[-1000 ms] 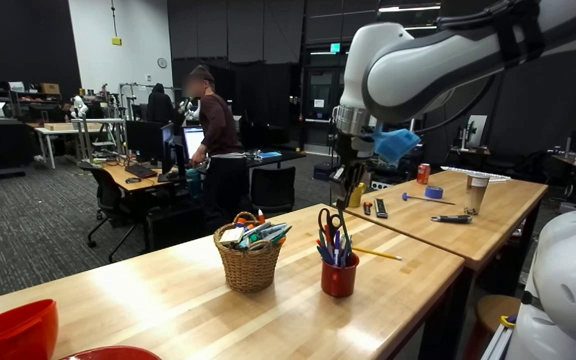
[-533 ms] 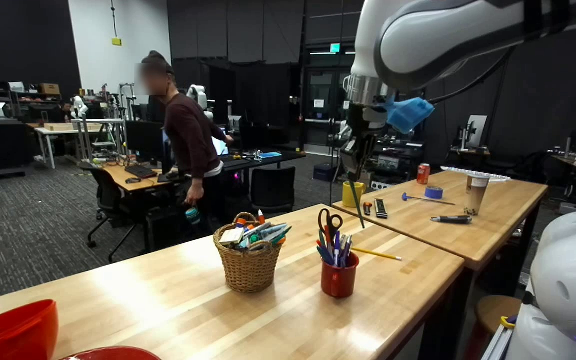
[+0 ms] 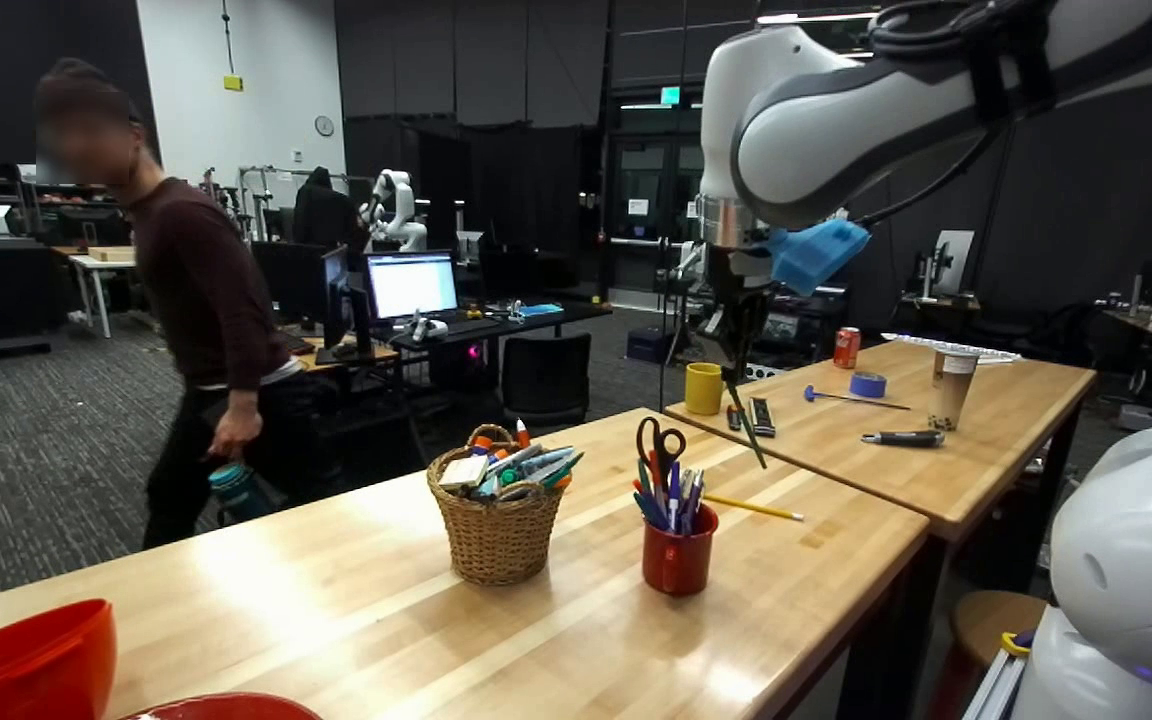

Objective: Remove the green pen from the red mug then put the yellow pencil in the mug.

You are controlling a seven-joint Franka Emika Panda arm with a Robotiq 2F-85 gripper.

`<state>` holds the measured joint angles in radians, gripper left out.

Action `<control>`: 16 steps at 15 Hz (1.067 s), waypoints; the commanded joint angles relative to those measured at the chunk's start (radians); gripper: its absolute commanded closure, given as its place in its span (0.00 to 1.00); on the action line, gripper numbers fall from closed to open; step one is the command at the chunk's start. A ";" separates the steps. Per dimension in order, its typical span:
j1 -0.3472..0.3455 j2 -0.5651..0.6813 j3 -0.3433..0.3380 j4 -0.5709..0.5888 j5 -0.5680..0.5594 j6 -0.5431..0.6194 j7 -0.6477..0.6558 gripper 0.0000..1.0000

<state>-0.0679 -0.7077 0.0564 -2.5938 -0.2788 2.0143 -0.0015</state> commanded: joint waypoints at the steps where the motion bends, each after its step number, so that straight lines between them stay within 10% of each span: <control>1: -0.025 0.071 -0.007 -0.004 -0.038 -0.002 0.046 0.98; 16: -0.023 0.288 -0.089 -0.011 0.012 0.001 0.035 0.98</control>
<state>-0.0986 -0.4418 -0.0265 -2.6147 -0.2865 2.0163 0.0361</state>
